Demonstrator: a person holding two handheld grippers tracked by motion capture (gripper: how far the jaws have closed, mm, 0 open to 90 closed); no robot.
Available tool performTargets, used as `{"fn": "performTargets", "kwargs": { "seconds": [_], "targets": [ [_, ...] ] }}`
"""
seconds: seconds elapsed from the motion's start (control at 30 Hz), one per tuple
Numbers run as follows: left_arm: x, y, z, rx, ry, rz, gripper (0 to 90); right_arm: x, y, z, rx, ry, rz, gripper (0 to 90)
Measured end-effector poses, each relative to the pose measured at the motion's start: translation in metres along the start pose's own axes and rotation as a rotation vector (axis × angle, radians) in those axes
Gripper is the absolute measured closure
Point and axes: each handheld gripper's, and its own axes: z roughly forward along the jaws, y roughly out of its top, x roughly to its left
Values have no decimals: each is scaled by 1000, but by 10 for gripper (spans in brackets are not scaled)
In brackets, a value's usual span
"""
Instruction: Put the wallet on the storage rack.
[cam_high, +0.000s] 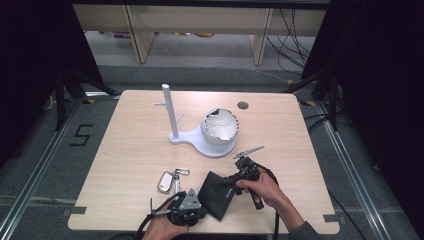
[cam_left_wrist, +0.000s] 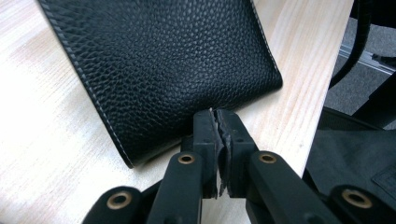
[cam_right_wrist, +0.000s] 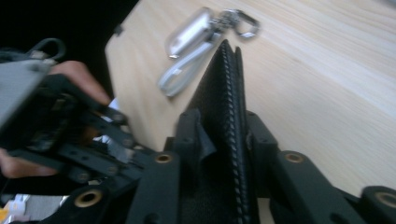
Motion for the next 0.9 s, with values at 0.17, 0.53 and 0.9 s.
{"fn": "performTargets", "kwargs": {
  "seconds": [0.17, 0.53, 0.9],
  "targets": [
    [1, 0, -1, 2, 14, 1, 823, 13, 3, -2, -12, 10, -69, 780],
    [-2, 4, -15, -68, 6, -14, 588, 20, 3, -7, -34, 19, -102, 791],
    [2, -4, -41, -69, 88, 14, 351, 26, 9, -25, -109, -10, -140, 791]
  ]
}}
